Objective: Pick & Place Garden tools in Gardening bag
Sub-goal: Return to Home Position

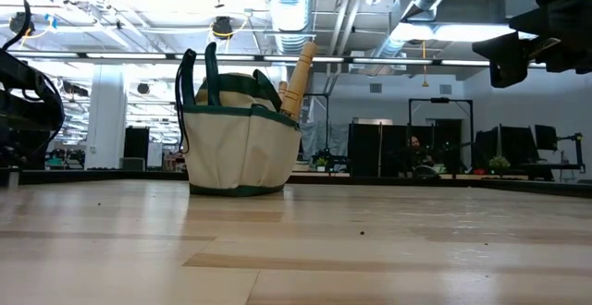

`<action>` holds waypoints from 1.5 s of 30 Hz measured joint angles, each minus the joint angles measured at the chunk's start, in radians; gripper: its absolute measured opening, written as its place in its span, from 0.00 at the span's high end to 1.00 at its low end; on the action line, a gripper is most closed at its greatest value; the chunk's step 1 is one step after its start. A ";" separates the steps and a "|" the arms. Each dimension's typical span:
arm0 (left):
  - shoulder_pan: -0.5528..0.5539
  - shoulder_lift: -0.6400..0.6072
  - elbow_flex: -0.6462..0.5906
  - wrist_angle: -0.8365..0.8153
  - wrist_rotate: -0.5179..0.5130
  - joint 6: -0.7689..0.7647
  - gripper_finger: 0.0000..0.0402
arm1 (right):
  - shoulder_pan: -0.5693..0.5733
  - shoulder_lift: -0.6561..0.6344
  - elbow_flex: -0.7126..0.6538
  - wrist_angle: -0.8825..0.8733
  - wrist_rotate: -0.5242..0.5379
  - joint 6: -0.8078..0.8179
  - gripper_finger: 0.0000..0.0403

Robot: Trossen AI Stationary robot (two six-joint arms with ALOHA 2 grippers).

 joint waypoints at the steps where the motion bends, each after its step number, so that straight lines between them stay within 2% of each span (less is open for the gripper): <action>1: 0.000 0.000 0.000 0.000 0.000 0.000 0.95 | 0.000 0.000 0.000 0.000 0.000 0.000 0.34; 45: 0.000 0.000 0.000 0.022 0.000 0.000 0.95 | 0.000 0.000 0.000 0.000 0.000 0.000 0.34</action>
